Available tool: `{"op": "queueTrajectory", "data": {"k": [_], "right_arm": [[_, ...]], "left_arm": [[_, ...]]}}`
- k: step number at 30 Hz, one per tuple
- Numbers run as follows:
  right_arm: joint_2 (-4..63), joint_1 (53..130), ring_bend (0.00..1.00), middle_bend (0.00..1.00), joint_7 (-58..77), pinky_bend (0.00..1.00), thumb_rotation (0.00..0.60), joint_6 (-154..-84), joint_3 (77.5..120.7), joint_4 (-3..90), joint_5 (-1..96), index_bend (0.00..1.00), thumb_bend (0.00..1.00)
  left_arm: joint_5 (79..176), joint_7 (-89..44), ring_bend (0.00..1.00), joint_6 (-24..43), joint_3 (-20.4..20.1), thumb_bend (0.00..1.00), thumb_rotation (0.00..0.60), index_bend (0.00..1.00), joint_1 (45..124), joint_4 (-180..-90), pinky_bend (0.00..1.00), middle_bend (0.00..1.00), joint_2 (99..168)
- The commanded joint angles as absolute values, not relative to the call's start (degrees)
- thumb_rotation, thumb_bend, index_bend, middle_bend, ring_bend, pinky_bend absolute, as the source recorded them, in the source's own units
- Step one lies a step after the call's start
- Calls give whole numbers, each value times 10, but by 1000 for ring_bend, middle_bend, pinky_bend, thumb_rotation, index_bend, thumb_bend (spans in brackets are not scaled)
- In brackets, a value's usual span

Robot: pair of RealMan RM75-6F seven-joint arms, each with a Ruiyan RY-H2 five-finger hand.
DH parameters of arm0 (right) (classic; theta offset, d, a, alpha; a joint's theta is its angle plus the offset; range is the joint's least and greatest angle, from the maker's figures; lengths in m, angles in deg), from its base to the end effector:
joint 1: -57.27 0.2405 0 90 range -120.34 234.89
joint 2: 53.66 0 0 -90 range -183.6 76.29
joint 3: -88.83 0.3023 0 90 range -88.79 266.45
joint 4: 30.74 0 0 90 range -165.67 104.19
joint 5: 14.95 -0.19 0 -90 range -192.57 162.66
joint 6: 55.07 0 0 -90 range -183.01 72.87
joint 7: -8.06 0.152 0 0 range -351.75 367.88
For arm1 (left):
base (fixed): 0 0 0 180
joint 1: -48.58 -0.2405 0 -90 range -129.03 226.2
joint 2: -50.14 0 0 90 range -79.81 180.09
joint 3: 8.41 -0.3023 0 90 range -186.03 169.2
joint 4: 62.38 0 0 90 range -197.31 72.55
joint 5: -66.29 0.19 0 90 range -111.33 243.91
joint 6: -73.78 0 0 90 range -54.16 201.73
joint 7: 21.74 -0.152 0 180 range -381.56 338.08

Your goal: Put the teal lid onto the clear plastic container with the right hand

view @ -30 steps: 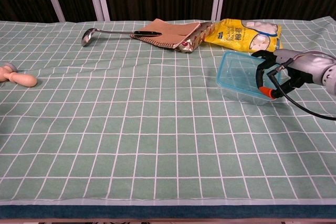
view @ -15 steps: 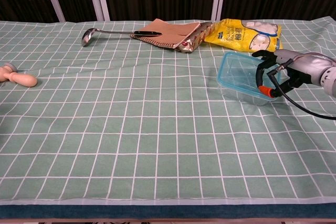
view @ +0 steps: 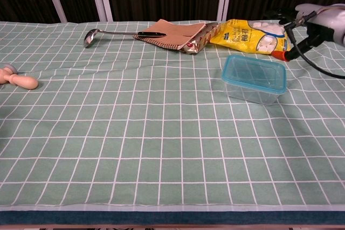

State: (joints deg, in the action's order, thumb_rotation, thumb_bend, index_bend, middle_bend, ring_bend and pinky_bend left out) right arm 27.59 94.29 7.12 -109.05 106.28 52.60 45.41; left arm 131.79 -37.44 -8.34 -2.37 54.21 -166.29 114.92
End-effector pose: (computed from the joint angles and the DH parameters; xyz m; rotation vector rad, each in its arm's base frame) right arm -0.2290 -0.4020 0.0773 1.5060 -1.2338 1.0923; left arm -0.3520 0.1948 0.1890 -1.1766 -1.0502 -0.6758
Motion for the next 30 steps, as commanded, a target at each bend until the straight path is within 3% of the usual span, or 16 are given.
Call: {"op": "queueTrajectory", "data": {"k": [1,6,11,16,21,30], "right_arm": [[231,925,0,0,39,0,600,-1119,1069,580,434,0,399],[172,881,0,0,20,0,600,-1167,1049,659,441,0,397],[134,805,0,0,6,0,600,-1277,998,696,527,0,397],[118,713,0,0,14,0,600,-1388,916,697,638,0,397],[140,650,0,0,18,0,600,-1470,872,640,708,0,397],[158,624,0,0,4,0,600,-1492,862,590,746,0,397]], "left_arm": [[1322,-375,0,-85,-24,349,600,132,542,-1662,0,0,1150],[1339,-374,0,-103,-22,349,600,132,540,-1653,0,0,1154],[1353,-364,0,-113,-22,349,600,132,536,-1653,0,0,1153],[1375,-357,0,-116,-28,350,600,131,535,-1653,0,0,1153],[1394,-344,0,-116,-36,350,600,132,532,-1660,0,0,1148],[1415,-344,0,-120,-45,349,600,131,528,-1666,0,0,1145]]}}
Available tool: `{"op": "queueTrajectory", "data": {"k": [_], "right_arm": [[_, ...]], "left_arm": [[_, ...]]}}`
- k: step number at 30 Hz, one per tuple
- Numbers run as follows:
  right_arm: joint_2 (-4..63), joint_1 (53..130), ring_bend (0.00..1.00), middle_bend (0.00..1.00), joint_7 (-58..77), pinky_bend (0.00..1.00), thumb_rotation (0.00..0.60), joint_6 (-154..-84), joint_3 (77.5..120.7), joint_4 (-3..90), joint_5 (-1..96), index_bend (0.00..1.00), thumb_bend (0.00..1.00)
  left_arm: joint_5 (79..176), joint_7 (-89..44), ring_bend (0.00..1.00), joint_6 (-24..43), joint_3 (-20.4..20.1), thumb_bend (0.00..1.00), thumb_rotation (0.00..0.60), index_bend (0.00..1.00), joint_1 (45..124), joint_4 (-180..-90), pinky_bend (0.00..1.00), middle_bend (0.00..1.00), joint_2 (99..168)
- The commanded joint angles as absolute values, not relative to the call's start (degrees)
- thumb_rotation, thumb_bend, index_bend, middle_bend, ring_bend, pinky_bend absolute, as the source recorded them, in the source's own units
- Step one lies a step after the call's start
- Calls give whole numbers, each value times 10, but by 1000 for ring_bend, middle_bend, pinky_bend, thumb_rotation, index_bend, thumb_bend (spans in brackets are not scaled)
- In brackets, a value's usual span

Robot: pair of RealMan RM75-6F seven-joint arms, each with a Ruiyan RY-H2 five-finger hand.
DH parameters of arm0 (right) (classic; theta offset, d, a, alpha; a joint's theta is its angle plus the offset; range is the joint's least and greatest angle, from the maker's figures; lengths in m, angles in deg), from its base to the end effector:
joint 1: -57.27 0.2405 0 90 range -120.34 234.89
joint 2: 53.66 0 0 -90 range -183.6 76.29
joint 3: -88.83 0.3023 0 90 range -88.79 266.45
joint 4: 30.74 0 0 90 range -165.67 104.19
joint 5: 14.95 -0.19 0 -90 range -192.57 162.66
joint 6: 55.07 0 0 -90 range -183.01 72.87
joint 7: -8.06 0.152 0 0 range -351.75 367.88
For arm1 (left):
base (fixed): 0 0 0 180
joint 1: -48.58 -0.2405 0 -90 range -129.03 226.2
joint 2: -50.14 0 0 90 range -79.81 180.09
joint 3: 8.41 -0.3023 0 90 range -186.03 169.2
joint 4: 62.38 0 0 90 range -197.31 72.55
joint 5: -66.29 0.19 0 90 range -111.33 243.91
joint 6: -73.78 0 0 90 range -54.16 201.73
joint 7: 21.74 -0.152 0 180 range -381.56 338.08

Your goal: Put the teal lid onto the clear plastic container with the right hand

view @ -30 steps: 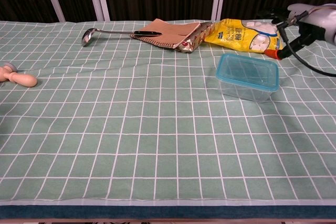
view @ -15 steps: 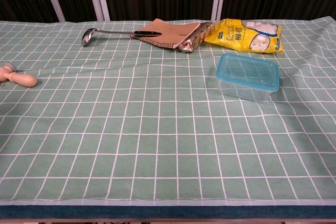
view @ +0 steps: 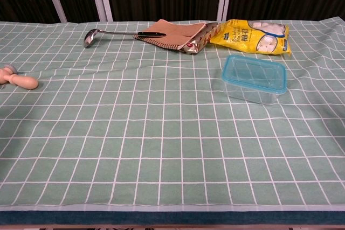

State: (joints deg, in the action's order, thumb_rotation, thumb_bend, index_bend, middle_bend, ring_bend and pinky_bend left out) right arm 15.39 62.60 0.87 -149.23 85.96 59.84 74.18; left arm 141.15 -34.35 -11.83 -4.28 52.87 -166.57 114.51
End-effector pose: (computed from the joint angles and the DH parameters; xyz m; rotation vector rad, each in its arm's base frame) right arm -0.3347 -0.1743 0.1747 1.4204 -0.7785 0.9221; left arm -0.3336 0.1862 0.1915 -1.2420 -0.9866 -0.7958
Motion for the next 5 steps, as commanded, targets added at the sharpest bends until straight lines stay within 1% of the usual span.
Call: {"op": "queueTrajectory", "data": {"k": [1,5], "right_arm": [[159,624,0,0,3,0,600,-1490,864,586,747,0,397],[167,626,0,0,5,0,600,-1482,869,570,751,0,397]], "left_arm": [[1418,-343,0,-121,-46,350,600,131,527,-1666,0,0,1145],[1425,-342,0,-124,-48,350,600,131,525,-1665,0,0,1145]]}}
